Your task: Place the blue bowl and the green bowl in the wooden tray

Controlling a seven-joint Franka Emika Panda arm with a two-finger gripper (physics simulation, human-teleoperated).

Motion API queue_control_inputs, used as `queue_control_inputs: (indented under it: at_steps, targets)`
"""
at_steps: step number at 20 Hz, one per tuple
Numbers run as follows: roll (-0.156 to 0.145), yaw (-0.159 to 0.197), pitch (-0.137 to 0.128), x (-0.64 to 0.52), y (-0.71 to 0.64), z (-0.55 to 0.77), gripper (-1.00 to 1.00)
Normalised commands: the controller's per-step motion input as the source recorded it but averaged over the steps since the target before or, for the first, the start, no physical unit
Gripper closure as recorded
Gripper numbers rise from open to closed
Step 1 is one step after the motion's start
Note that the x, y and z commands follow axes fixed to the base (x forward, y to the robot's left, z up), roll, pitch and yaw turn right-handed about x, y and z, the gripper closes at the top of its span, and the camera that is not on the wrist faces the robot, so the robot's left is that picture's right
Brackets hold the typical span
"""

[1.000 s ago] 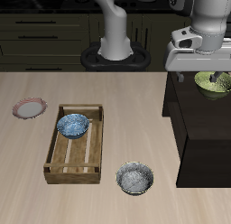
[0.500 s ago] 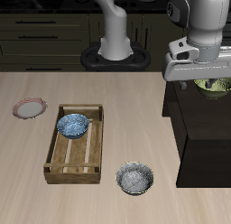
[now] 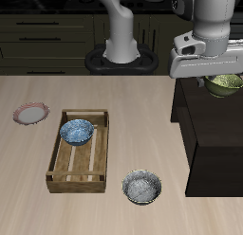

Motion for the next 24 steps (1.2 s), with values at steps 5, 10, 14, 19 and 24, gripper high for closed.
queue_control_inputs:
  at_steps: [5,10,14,19,24]
  targets:
    - [-0.024,0.01,-0.034,0.06,-0.27,0.17,1.0]
    - [-0.042,0.019,-0.028,0.09,-0.42,0.1,1.0]
    - [-0.061,-0.011,-0.017,0.15,-0.7,0.04,1.0]
    - [-0.034,-0.017,-0.01,0.06,-0.43,0.05,1.0]
    - [-0.076,0.016,-0.017,0.02,-0.69,0.01,1.0]
